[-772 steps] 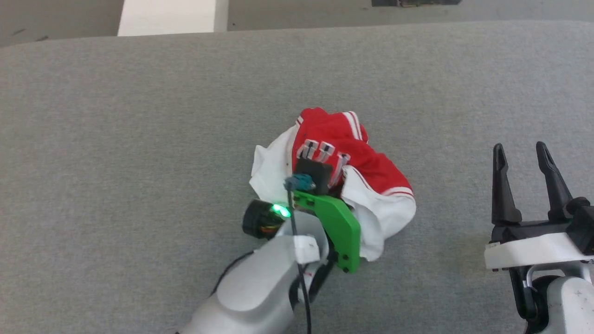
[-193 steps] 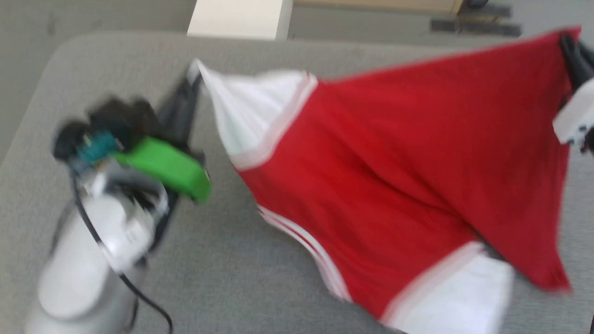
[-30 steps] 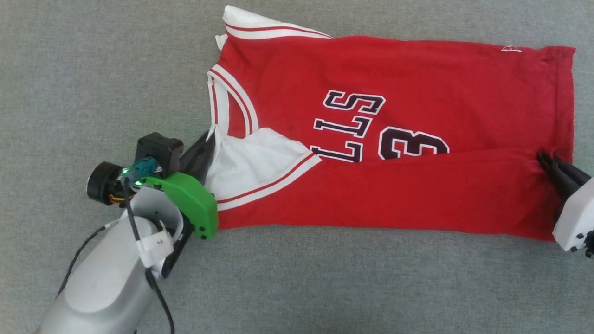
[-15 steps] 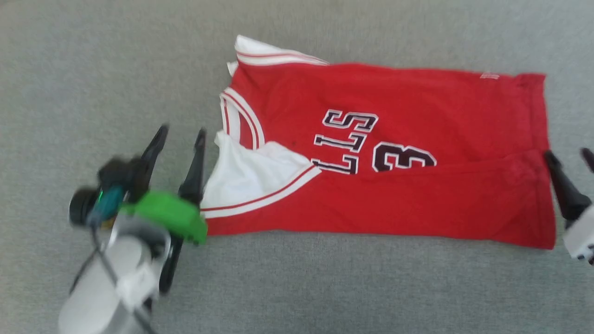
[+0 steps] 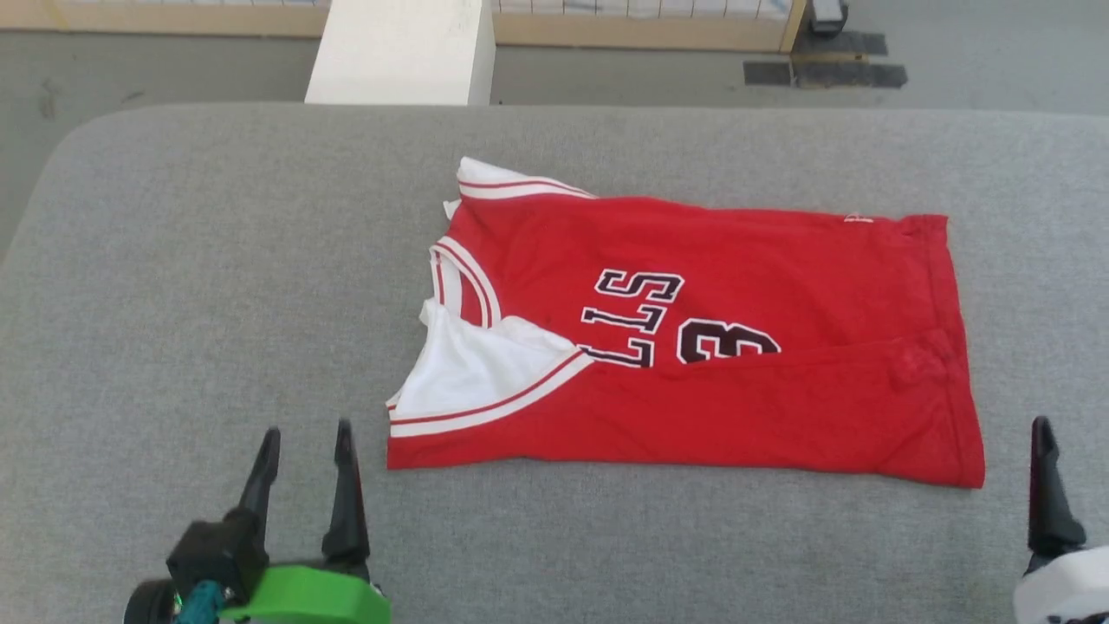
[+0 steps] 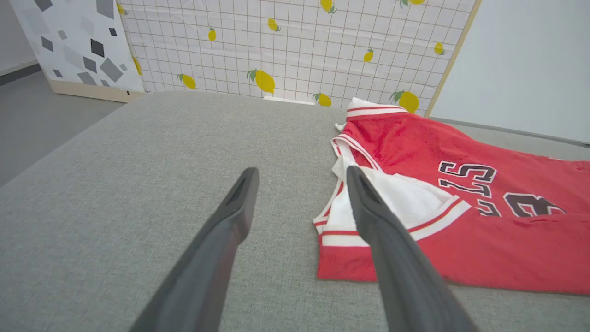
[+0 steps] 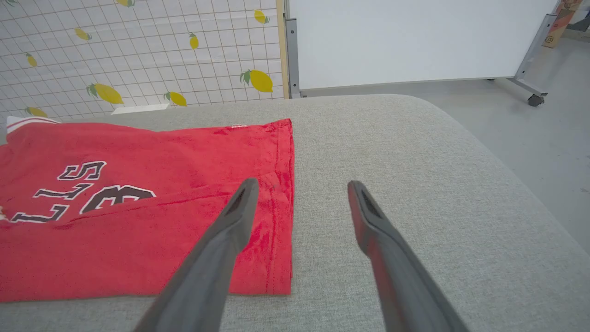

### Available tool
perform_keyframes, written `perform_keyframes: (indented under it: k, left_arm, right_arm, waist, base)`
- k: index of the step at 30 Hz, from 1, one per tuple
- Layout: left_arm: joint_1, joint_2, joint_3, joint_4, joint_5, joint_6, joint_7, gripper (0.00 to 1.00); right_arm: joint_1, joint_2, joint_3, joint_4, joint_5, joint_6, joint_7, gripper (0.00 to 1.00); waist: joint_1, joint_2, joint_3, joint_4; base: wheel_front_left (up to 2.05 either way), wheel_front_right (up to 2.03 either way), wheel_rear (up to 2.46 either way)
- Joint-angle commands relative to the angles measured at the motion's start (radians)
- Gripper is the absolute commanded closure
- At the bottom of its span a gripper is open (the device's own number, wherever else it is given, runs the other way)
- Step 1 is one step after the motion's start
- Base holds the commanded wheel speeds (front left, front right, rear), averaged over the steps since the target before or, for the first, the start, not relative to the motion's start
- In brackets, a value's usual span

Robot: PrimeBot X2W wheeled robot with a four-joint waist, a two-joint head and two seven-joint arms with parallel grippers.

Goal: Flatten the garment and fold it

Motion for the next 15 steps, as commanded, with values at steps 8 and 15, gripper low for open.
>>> perform_keyframes:
  k: [8,15]
  left_arm:
    - [-0.08,0.055,-0.063,0.079,0.029,-0.06,0.151,0.0]
    - [-0.194,0.102,-0.117,0.158,-0.038,-0.146,0.426,0.0]
  right_arm:
    - [-0.015,0.004,0.021,0.013,-0.003,-0.002,-0.012,0.0]
    - [-0.049,0.004,0.041,0.004,-0.012,-0.002,0.004,0.0]
  waist:
    - [0.0,0.0,-0.003,-0.013]
    - [0.0,0.0,0.048,-0.026]
  base:
    - [0.0,0.0,0.0]
    - [0.0,0.0,0.0]
